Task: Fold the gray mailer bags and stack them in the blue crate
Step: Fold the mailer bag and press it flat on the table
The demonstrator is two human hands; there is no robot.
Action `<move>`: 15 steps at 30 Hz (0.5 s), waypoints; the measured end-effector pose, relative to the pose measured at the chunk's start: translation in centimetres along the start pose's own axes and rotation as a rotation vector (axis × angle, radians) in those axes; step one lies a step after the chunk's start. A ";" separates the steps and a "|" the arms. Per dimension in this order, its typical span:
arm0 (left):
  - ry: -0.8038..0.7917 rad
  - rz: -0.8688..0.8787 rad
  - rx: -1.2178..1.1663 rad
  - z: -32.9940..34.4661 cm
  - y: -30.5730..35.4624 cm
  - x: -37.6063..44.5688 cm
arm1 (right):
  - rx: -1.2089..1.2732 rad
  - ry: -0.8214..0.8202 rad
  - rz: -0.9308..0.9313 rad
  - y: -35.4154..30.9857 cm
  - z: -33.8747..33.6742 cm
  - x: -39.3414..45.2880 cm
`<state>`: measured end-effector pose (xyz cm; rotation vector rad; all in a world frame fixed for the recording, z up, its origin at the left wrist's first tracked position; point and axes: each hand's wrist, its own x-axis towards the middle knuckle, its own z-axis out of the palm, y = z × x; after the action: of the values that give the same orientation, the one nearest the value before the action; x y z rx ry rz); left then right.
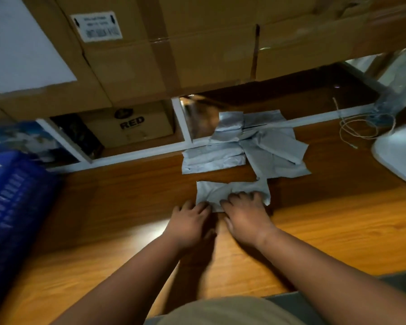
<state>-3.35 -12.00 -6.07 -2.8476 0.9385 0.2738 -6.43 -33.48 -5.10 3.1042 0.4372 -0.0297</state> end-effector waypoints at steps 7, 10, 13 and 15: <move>0.073 -0.137 0.009 2.6 -6.3 -10.1 | 0.058 0.046 -0.255 -9.9 1.6 2.2; 0.075 -0.209 0.000 3.5 -9.2 -14.5 | 0.099 0.063 -0.343 -14.2 2.2 2.9; 0.082 -0.269 -0.019 4.6 -11.6 -18.8 | 0.135 0.063 -0.407 -18.1 2.3 3.4; 0.090 -0.293 -0.039 5.3 -13.1 -21.3 | 0.160 0.049 -0.435 -20.5 2.1 3.7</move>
<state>-13.02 11.62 -5.82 -3.0031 0.5213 0.1339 -8.59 -12.75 -7.32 3.0947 1.1553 0.0103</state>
